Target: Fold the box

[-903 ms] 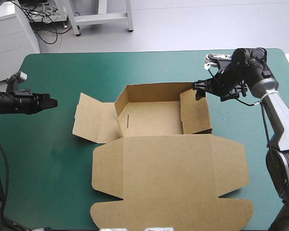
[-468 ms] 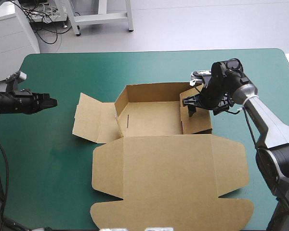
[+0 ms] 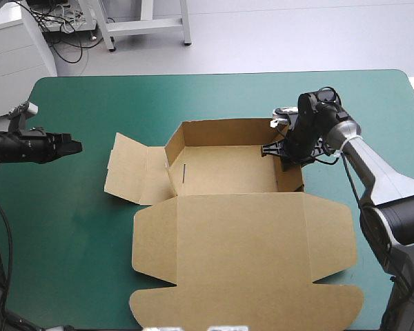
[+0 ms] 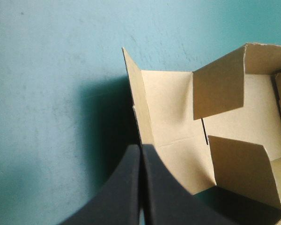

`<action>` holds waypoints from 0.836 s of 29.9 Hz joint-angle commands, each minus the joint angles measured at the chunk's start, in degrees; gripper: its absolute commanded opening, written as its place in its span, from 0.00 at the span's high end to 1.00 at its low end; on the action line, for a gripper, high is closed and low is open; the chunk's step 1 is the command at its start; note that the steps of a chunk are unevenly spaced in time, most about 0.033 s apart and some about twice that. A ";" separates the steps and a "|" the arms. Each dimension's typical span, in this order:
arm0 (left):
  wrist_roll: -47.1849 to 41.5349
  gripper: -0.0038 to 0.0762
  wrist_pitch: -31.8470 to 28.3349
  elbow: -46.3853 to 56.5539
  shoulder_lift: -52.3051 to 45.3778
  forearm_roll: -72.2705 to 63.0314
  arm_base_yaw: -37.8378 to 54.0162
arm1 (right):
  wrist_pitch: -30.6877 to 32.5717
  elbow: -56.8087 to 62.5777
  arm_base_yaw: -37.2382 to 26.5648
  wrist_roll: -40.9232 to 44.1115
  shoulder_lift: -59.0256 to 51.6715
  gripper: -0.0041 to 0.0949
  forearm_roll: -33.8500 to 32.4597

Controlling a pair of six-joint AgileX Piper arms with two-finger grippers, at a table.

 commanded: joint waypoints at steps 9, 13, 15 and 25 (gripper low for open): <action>-1.69 0.99 0.11 -1.19 -2.35 -3.83 0.10 | 1.44 -1.94 -0.14 -6.24 -5.98 0.98 -0.71; -2.34 0.99 -0.56 -1.19 -2.35 -2.64 0.10 | 1.44 -1.94 -0.14 -7.91 -10.71 0.98 -0.69; -2.45 0.99 -0.56 -1.19 -2.35 -1.80 0.10 | 1.44 -1.94 -0.28 -8.32 -14.17 0.98 -0.69; -2.34 0.99 -1.96 -1.19 -2.35 -0.42 0.10 | 1.44 -1.94 -0.28 -9.38 -33.40 0.98 0.07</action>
